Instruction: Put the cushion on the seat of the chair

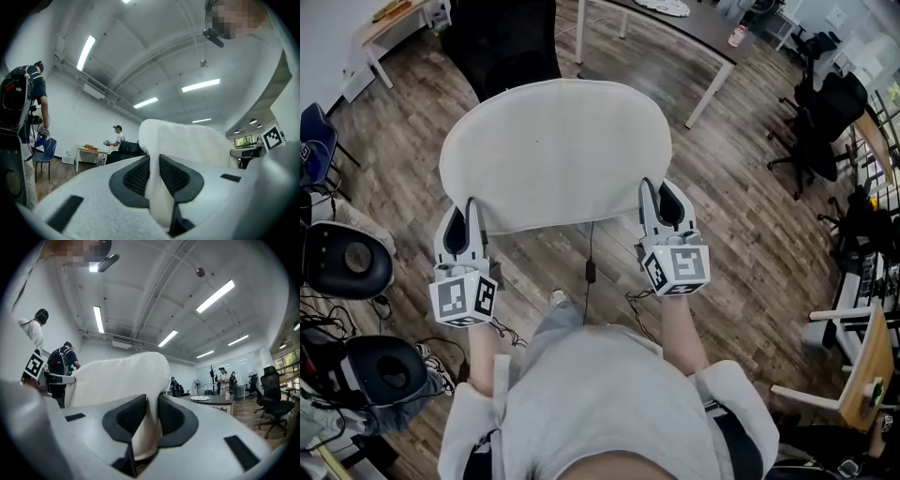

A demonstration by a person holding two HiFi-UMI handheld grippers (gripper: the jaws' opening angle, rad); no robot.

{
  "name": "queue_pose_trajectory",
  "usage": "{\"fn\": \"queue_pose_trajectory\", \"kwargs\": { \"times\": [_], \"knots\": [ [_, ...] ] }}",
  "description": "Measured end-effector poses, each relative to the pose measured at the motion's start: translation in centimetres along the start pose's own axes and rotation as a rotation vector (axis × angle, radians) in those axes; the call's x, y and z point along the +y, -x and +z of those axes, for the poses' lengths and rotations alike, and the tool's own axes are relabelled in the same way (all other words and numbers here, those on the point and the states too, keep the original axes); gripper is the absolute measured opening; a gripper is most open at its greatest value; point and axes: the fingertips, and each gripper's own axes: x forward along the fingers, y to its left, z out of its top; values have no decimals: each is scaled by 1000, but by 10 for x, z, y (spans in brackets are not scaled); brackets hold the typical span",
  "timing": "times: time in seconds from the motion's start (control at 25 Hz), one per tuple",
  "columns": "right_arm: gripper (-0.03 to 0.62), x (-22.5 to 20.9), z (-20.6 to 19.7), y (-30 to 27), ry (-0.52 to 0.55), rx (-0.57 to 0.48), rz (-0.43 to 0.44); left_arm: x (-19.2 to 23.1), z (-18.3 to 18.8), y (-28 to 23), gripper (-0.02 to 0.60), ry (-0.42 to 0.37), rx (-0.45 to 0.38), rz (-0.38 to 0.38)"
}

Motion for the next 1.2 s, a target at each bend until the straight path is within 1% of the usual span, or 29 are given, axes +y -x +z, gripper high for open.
{"fn": "queue_pose_trajectory", "kwargs": {
  "times": [0.28, 0.48, 0.72, 0.96, 1.2],
  "knots": [
    [64, 11, -8, -40, -13, 9, -11, 32, -8, -31, 63, 10, 10, -12],
    [64, 21, -16, -71, -24, 17, -37, 57, -14, -57, 63, 9, 18, -33],
    [64, 28, -24, -89, -48, 18, -56, 74, -18, -73, 63, 7, 20, -52],
    [64, 29, -31, -104, -46, 37, -58, 83, -29, -87, 63, 24, 40, -52],
    [64, 5, -43, -131, -48, 45, -36, 76, -41, -114, 63, 26, 47, -30]
  ]
}}
